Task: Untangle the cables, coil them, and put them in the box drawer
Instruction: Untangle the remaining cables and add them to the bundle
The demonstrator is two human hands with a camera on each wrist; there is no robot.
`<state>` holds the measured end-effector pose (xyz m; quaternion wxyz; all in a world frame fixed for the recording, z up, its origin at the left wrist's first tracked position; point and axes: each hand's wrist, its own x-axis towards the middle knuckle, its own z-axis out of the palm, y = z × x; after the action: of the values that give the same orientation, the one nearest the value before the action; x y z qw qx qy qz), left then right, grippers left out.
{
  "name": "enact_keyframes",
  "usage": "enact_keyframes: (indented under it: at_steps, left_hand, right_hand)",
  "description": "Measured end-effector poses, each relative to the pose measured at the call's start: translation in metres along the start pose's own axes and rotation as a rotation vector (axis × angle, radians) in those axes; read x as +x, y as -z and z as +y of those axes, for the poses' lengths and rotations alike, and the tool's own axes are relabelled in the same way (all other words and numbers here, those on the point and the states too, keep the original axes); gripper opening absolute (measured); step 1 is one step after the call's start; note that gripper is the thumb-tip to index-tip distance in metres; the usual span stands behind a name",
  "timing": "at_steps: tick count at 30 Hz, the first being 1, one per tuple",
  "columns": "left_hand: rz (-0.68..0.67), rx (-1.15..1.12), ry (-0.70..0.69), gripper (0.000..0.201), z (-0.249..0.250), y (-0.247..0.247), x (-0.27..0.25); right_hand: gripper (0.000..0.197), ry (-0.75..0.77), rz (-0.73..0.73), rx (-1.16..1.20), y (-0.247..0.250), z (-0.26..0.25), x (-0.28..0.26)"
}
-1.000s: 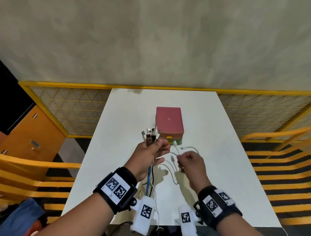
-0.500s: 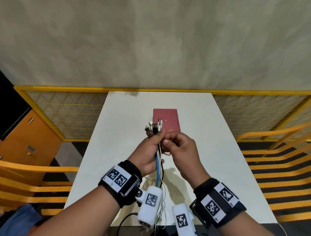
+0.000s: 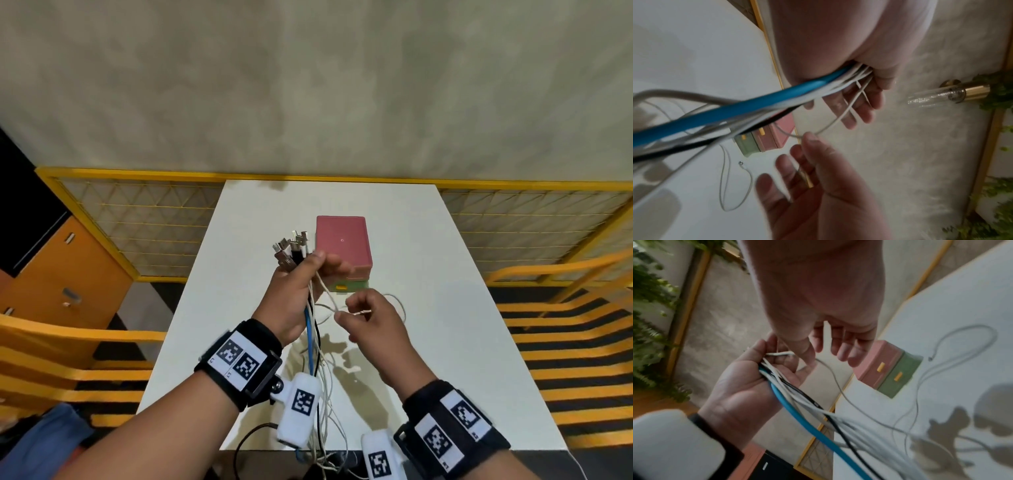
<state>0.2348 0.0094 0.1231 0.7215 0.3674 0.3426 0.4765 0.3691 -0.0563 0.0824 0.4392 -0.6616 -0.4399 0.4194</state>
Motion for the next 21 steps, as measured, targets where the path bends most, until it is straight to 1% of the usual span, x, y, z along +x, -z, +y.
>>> enact_keyframes:
  at_steps: [1, 3, 4, 5, 6, 8, 9, 11, 14, 16, 18, 19, 21]
  left_hand:
    - [0.015, -0.042, 0.010, 0.032, 0.003, -0.001, -0.002]
    - [0.025, -0.064, 0.041, 0.035, 0.009, -0.001, -0.005]
    - [0.019, -0.059, 0.059, 0.036, 0.010, -0.002, -0.007]
    - [0.011, -0.045, 0.078, 0.038, 0.011, -0.002, -0.010]
    - [0.003, -0.022, 0.106, 0.039, 0.009, -0.002, -0.013]
    - [-0.011, 0.017, 0.174, 0.041, 0.001, 0.002, -0.020]
    - [-0.020, 0.040, 0.199, 0.041, -0.003, 0.006, -0.023]
    - [-0.043, 0.075, 0.221, 0.041, -0.009, 0.016, -0.028]
    - [-0.070, 0.040, 0.216, 0.042, -0.010, 0.030, -0.034]
    - [-0.052, 0.027, 0.253, 0.042, -0.008, 0.042, -0.041]
    - [-0.015, 0.065, 0.327, 0.042, -0.008, 0.060, -0.050]
    - [-0.005, 0.092, 0.364, 0.042, -0.009, 0.069, -0.055]
    - [0.005, 0.174, 0.453, 0.043, -0.012, 0.088, -0.067]
  right_hand:
    - [0.024, -0.152, -0.066, 0.109, -0.002, 0.002, 0.000]
    - [0.050, -0.489, -0.319, 0.333, -0.007, 0.001, 0.001]
    - [0.063, -0.604, -0.428, 0.408, -0.010, 0.001, 0.003]
    - [0.068, -0.658, -0.491, 0.455, -0.013, 0.000, 0.006]
    - [0.065, -0.668, -0.510, 0.476, -0.016, -0.004, 0.010]
    - [0.048, -0.649, -0.519, 0.497, -0.023, -0.013, 0.014]
    - [0.045, -0.656, -0.526, 0.509, -0.026, -0.017, 0.016]
    - [0.045, -0.695, -0.534, 0.545, -0.031, -0.021, 0.015]
    - [0.041, -0.723, -0.535, 0.622, -0.037, -0.019, 0.014]
    - [0.035, -0.717, -0.471, 0.763, -0.038, -0.016, 0.016]
    - [0.030, -0.679, -0.354, 0.916, -0.037, -0.015, 0.021]
    - [0.031, -0.666, -0.294, 0.961, -0.036, -0.015, 0.024]
    - [0.032, -0.655, -0.228, 0.988, -0.033, -0.019, 0.030]
